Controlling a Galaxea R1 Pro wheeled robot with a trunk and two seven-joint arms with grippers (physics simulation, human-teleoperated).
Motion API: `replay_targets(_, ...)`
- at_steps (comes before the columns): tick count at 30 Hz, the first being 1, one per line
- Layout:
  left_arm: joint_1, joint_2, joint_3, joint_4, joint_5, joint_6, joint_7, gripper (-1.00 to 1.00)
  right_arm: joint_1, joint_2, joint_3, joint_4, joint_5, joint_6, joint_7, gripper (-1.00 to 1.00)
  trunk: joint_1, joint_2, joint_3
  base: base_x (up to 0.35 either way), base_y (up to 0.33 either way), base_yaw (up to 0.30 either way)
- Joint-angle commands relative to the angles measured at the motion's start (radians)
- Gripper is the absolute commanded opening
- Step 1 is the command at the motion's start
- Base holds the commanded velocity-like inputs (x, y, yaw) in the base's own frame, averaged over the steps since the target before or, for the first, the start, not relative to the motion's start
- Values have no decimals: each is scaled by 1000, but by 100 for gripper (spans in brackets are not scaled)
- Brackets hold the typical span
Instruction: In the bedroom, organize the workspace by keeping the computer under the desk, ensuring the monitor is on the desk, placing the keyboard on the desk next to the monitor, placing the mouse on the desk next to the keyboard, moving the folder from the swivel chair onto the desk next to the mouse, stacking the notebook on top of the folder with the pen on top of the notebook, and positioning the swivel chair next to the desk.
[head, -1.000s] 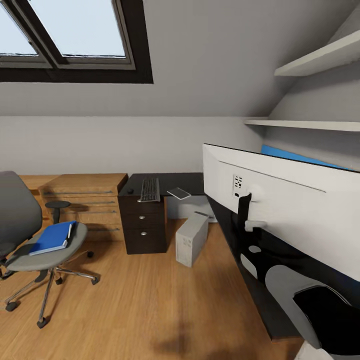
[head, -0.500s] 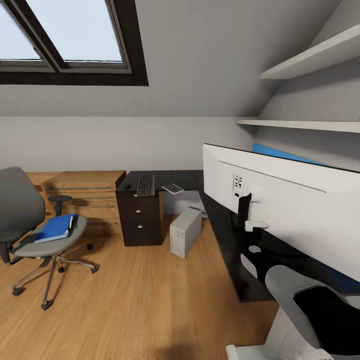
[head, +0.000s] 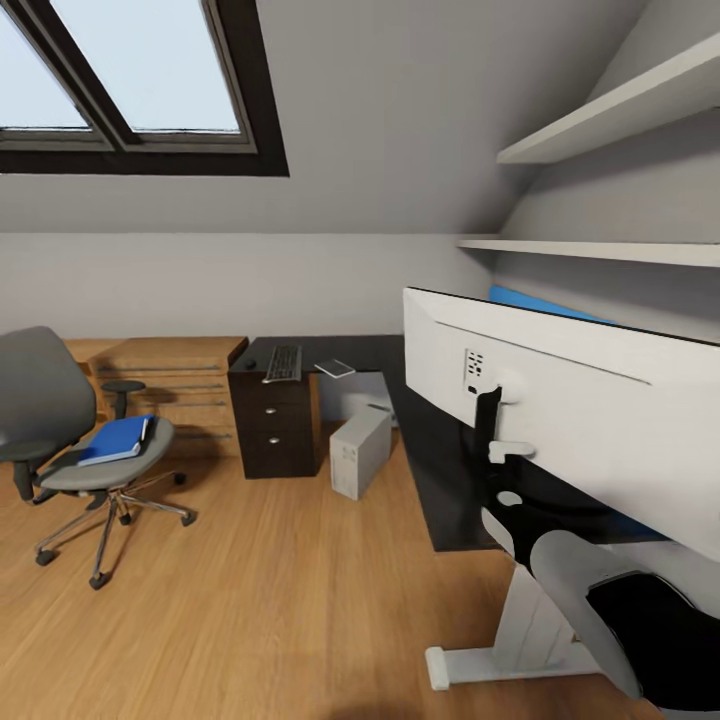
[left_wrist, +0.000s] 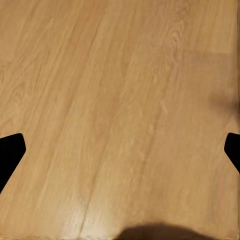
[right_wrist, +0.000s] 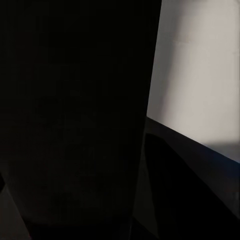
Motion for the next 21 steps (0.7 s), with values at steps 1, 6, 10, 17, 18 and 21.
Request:
replay_targets(1,-1,1,-8,0,11,-6,6,100,0,-1,10,21,-25,-5,3,-100,-1,-1,-1,-294,-168,0)
replay_targets(6,-1,1,-8,0,11,-6,6,100,0,-1,9,21,-26,-4,20,-100,-1,-1,-1,-254,-151,0)
replay_targets(10,-1,1,-7,0,11,-8,6,100,-1,-1,8,21,-27,0,90,-100,-1,-1,-1,-18,-13,0)
replay_targets(17,-1,1,-7,0,11,-8,6,100,-1,-1,7,17,-80,5,162,-100,-1,-1,-1,0,0,0)
replay_targets(18,-1,1,-7,0,11,-8,6,100,-1,-1,7,16,-83,6,175,-100,-1,-1,-1,0,0,0)
replay_targets(21,-1,1,-8,0,11,-8,6,100,-1,-1,7,17,-89,7,196,-100,-1,-1,-1,0,0,0)
